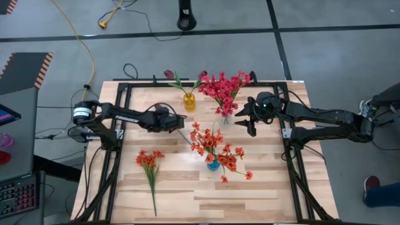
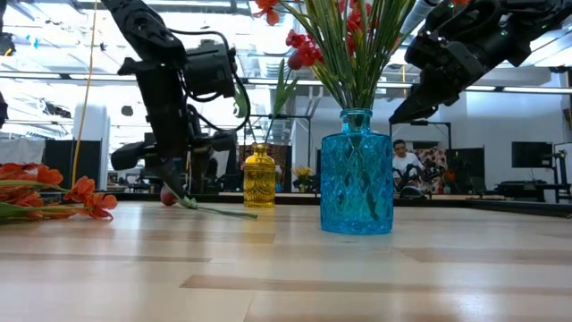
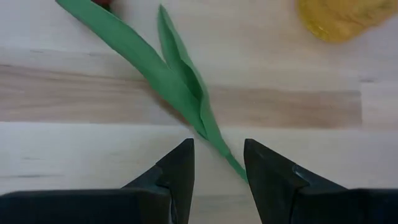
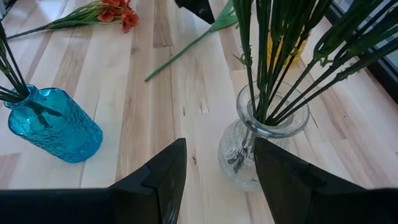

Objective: Sort flowers into vase by color
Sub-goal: Put the dark red flower into the yellow vase

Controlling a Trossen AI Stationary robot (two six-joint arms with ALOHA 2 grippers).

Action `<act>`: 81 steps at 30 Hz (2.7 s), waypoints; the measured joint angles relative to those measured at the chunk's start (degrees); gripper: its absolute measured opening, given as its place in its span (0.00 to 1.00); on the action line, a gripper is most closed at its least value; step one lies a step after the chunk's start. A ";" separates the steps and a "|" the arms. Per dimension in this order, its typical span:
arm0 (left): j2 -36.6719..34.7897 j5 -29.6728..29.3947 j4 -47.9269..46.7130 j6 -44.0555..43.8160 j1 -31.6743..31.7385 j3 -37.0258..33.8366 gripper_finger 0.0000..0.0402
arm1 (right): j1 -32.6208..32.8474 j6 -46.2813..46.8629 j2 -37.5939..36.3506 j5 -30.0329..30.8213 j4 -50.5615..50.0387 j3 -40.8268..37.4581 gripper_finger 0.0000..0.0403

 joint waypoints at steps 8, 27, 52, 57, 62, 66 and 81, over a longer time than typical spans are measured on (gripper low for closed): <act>0.00 5.18 0.00 -0.02 4.81 0.00 0.31 | 0.00 -0.02 0.00 0.00 0.45 -0.02 0.53; 2.34 9.54 4.17 1.28 10.26 0.02 0.31 | 0.00 -0.02 0.00 0.00 0.37 -0.02 0.53; 2.80 8.09 2.19 10.05 10.58 0.07 0.01 | 0.00 -0.02 0.00 0.00 0.35 0.00 0.53; 2.80 8.42 2.16 12.66 10.58 0.07 0.01 | 0.00 -0.02 0.00 0.00 0.35 -0.01 0.53; 2.57 8.58 2.11 14.87 10.60 0.03 0.00 | -0.02 -0.02 0.00 0.00 0.35 -0.02 0.53; 0.61 8.20 0.62 17.01 10.41 -0.15 0.00 | 0.00 -0.02 0.00 0.00 0.36 -0.02 0.53; -17.20 -4.68 -2.42 21.78 2.55 -0.11 0.00 | 0.00 -0.02 0.00 0.00 0.35 -0.02 0.53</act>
